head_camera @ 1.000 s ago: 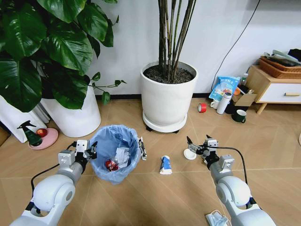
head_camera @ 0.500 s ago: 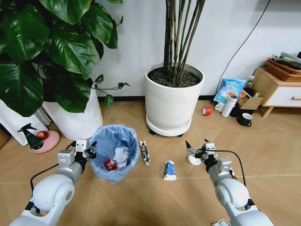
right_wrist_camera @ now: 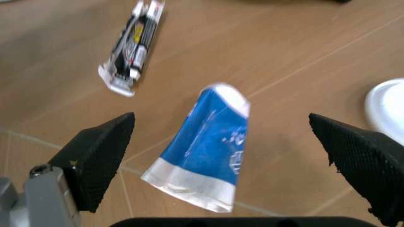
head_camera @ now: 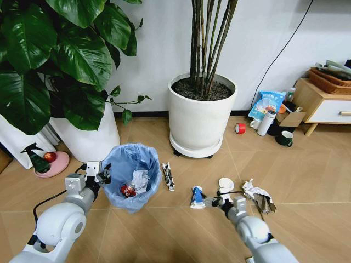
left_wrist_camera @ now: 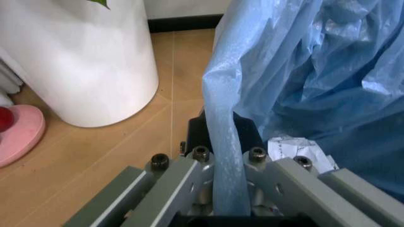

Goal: Pick up the trash bin and place the garbage on the floor into it.

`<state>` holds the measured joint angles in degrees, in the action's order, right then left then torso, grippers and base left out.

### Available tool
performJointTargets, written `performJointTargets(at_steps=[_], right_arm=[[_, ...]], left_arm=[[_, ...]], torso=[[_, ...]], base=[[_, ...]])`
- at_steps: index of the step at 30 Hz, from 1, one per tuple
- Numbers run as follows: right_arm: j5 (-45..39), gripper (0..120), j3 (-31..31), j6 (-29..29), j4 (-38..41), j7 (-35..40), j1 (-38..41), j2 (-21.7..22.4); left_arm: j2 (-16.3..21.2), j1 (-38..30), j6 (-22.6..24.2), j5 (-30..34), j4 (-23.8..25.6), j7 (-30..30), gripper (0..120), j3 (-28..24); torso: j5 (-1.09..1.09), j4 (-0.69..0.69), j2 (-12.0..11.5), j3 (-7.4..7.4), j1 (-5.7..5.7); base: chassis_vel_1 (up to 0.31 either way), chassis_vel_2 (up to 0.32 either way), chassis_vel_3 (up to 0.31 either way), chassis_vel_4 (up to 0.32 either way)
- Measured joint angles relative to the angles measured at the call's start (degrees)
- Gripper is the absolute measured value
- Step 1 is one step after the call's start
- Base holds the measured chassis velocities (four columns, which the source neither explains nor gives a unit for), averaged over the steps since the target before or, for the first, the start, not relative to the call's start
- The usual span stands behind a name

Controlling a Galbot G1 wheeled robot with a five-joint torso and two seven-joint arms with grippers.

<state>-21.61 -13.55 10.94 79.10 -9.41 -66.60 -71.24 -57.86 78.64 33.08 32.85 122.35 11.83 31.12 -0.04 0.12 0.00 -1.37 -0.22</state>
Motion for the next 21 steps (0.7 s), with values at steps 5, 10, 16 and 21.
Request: performJointTargets(at_steps=[5,10,16,21], right_arm=[[1.4,100,0.8,-0.9,-8.2,-0.4,4.5,-2.5],[1.0,100,0.6,-1.7,-12.5,-2.1,6.4,-3.3],[0.9,100,1.0,-3.5,-18.4,-3.5,9.0,-4.5],[2.2,100,1.4,-5.2,-21.7,-4.0,10.7,-5.7]], left_arm=[[0.6,0.1,-0.2,0.3,0.0,0.1,0,-0.4],[1.2,0.1,-0.3,0.5,-0.1,0.4,0,-0.8],[1.3,0.7,-0.4,0.7,-0.1,1.2,0,-0.9],[1.5,1.1,-0.4,1.0,0.3,1.4,0,-0.9]], torso=[[0.0,0.0,0.0,0.0,0.0],[0.0,0.01,0.0,0.0,0.0],[0.01,0.0,0.0,0.0,0.0],[0.0,0.0,0.0,0.0,0.0]], base=[[0.0,0.0,0.0,0.0],[0.0,0.0,0.0,0.0],[0.0,0.0,0.0,0.0],[0.0,0.0,0.0,0.0]])
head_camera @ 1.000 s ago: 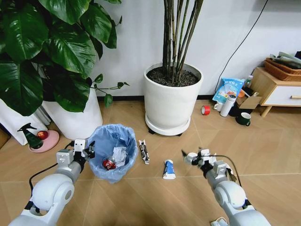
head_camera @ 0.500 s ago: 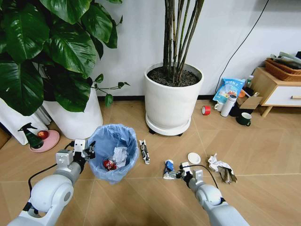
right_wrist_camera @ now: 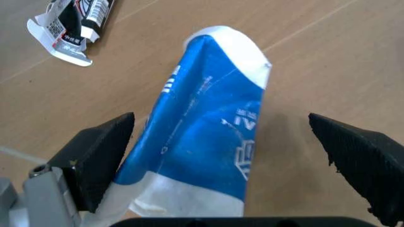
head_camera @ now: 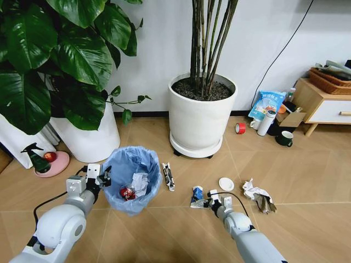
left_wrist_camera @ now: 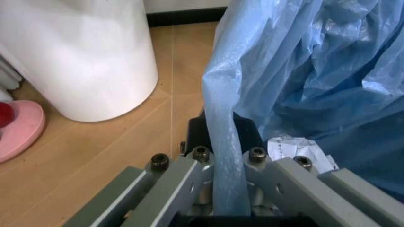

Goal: Pick up the trash bin and place the garbage on the floor into it.

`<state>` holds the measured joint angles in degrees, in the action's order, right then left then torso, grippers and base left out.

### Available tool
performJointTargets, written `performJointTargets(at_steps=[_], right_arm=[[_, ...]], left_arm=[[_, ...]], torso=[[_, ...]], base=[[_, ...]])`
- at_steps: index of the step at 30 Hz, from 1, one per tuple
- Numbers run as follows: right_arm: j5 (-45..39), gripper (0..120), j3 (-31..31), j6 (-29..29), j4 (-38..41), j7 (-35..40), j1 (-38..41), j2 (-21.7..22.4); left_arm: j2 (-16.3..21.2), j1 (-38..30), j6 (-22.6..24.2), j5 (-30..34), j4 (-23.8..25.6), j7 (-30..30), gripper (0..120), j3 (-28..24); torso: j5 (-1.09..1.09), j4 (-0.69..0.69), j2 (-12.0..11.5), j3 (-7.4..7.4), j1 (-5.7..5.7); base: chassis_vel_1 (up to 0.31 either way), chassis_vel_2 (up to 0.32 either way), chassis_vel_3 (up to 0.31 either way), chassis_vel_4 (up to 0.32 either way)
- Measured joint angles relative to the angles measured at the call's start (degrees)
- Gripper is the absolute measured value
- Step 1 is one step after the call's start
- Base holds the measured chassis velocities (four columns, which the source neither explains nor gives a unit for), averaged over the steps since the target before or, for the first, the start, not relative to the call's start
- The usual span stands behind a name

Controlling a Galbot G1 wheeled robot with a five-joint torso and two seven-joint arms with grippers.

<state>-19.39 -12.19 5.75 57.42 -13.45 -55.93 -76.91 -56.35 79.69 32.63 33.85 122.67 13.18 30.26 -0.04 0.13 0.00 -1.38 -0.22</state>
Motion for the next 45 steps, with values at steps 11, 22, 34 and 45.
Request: performJointTargets(at_steps=[11,22,34,45], right_arm=[[3.8,96,-0.6,-2.7,-5.7,-0.1,2.6,-2.5],[6.7,59,-2.1,-5.3,-10.0,-0.2,4.6,-4.6],[7.6,27,-2.6,-6.2,-10.9,-0.3,4.7,-5.1],[6.5,10,-4.2,-6.2,-4.1,0.1,1.7,-2.7]], left_arm=[[1.0,-0.2,0.0,0.7,0.5,0.4,0,0.0],[0.8,-0.9,0.0,0.8,0.4,0.4,0,0.0],[1.0,-1.6,0.0,1.2,0.0,0.5,0,0.1],[1.1,-1.4,0.1,1.2,-0.7,0.6,0,0.0]], torso=[[0.0,0.0,0.0,0.0,0.0],[-0.03,0.02,0.0,0.01,0.01],[0.0,-0.01,0.0,0.01,0.01],[0.02,0.02,0.0,-0.02,-0.01]], base=[[0.0,0.0,0.0,0.0],[0.0,0.0,0.0,0.0],[0.0,0.0,0.0,0.0],[0.0,0.0,0.0,0.0]])
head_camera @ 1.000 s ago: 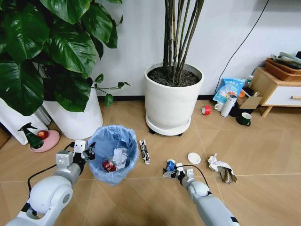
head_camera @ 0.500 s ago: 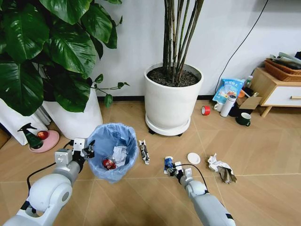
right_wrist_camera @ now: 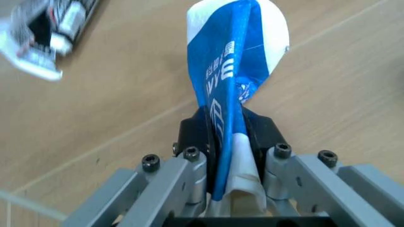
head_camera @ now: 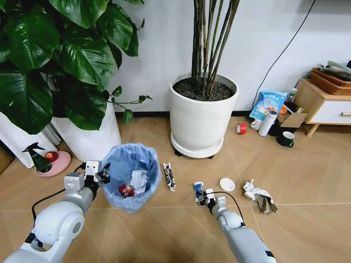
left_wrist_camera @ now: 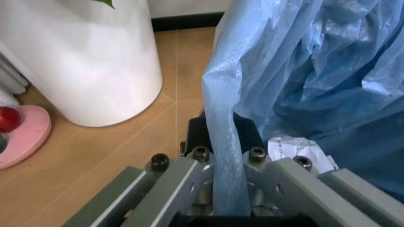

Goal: Pick up the trash bin and place the garbage on the floor into it.

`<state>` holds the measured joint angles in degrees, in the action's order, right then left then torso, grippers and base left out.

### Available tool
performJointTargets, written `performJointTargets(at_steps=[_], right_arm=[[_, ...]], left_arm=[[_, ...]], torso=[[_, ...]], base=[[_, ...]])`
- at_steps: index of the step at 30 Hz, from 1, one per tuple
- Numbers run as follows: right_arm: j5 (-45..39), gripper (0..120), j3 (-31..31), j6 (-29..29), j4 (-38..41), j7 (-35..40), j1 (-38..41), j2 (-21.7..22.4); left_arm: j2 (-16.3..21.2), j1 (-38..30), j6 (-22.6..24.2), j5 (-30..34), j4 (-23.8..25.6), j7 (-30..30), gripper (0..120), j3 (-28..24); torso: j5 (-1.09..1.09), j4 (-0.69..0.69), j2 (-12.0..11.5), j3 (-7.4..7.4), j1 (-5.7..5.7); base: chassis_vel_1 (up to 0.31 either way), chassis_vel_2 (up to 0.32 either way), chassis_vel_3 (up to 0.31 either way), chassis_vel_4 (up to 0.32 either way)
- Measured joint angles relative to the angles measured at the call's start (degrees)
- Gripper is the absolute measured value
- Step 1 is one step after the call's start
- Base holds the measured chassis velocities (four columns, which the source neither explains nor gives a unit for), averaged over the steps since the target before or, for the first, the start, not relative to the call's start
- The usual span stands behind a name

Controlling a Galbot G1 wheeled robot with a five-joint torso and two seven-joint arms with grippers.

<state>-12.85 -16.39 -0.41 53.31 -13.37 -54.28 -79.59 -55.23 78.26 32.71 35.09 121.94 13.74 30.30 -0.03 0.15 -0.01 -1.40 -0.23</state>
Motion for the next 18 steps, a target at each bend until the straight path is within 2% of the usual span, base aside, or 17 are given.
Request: performJointTargets(at_steps=[2,4,5,8,9,18], right_arm=[[-0.2,10,-0.1,0.1,1.3,0.0,-0.4,0.4],[-1.5,10,-0.5,1.3,8.2,0.0,-2.1,2.3],[-1.5,10,-0.5,1.3,8.2,0.0,-2.1,2.3],[-4.8,10,-1.1,3.5,19.2,0.1,-4.1,4.8],[-4.8,10,-1.1,3.5,19.2,0.1,-4.1,4.8],[-13.7,8,-0.1,9.6,42.5,0.7,-5.2,9.7]], left_arm=[[0.0,0.0,0.0,0.0,-0.2,0.0,0,0.0],[-0.1,-0.5,0.0,-0.1,-1.1,-0.1,0,-0.3],[-0.1,-0.5,0.0,-0.1,-1.1,-0.1,0,-0.3],[0.0,-1.4,0.6,0.3,-2.1,-0.2,0,-1.0],[0.0,-1.4,0.6,0.3,-2.1,-0.2,0,-1.0],[0.4,-4.8,3.1,4.8,-6.0,0.0,0,-3.3]], torso=[[0.0,0.0,0.0,0.0,0.0],[0.0,0.0,0.0,0.0,0.0],[0.0,0.0,0.0,0.0,0.0],[0.0,-0.02,0.0,0.02,0.0],[0.0,-0.02,0.0,0.02,0.0],[-0.04,-0.01,0.0,0.03,0.01]], base=[[0.0,0.0,0.0,0.0],[0.0,0.0,0.0,0.0],[0.0,0.0,0.0,0.0],[0.0,0.0,0.0,0.0],[0.0,0.0,0.0,0.0],[0.0,0.0,0.0,0.0]])
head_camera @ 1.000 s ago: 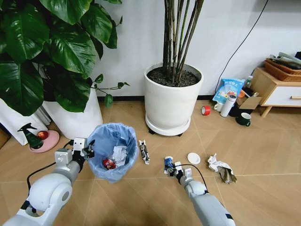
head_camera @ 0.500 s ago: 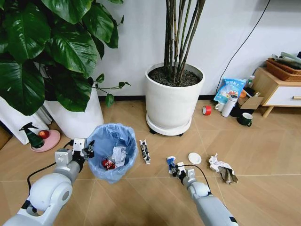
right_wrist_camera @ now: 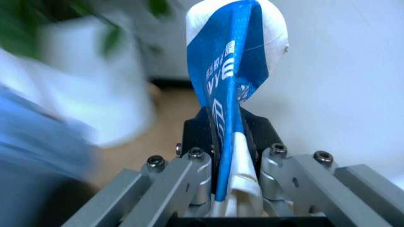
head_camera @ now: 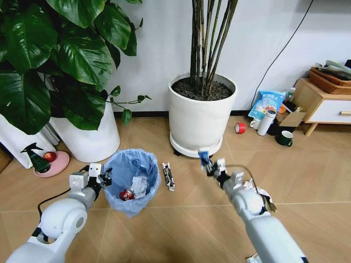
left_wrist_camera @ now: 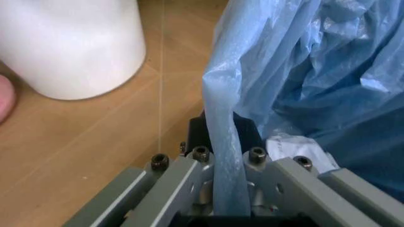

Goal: Pick up the trash bin and place the garbage on the floor into it.

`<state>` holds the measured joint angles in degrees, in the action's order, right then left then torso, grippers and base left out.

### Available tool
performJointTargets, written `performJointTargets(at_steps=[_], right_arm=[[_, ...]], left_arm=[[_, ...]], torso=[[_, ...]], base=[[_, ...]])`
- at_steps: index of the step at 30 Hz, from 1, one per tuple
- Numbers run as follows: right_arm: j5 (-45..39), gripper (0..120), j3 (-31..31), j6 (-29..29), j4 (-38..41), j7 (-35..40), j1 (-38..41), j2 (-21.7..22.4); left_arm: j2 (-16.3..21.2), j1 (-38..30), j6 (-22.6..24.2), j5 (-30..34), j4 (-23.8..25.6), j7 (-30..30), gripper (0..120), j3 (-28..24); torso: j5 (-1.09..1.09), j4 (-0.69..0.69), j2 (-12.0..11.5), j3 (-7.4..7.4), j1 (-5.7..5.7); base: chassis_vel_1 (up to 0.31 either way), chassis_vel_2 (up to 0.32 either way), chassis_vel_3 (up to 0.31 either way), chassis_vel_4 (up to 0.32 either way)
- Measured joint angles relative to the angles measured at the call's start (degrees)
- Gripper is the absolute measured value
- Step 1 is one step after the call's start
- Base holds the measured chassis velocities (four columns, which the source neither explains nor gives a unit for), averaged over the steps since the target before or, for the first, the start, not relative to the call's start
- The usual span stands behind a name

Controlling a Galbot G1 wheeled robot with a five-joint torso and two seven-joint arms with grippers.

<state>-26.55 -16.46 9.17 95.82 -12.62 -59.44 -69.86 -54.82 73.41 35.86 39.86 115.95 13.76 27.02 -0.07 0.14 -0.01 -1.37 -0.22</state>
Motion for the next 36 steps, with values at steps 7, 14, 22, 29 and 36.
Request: performJointTargets(at_steps=[7,14,22,29,36], right_arm=[[-6.6,6,8.8,4.8,9.1,1.9,6.2,1.0],[-10.9,6,20.6,7.9,9.7,3.3,16.1,-1.1],[-8.5,14,24.5,9.2,7.2,2.7,18.2,-1.2],[-6.7,41,25.3,8.5,6.3,2.7,17.5,-1.1],[-6.3,67,25.0,8.0,6.6,2.8,16.2,-1.1]], left_arm=[[-0.2,-5.2,0.7,2.8,-3.6,-0.2,0,-3.0],[-0.8,-11.3,1.2,5.3,-6.8,0.9,0,-7.0],[-0.7,-12.1,1.2,5.5,-7.0,1.0,0,-7.2],[-0.7,-12.6,1.1,5.6,-7.1,0.9,0,-7.0],[-0.5,-12.5,1.0,5.7,-6.8,0.9,0,-6.7]], torso=[[0.03,-0.01,0.0,-0.01,0.0],[0.02,-0.01,0.0,-0.01,0.0],[0.02,-0.01,0.0,-0.01,0.0],[0.02,0.0,0.0,-0.01,0.0],[0.02,-0.01,0.0,-0.01,0.0]], base=[[0.0,0.0,0.0,0.0],[0.0,0.0,0.0,0.0],[0.0,0.0,0.0,0.0],[0.0,0.0,0.0,0.0],[0.0,0.0,0.0,0.0]])
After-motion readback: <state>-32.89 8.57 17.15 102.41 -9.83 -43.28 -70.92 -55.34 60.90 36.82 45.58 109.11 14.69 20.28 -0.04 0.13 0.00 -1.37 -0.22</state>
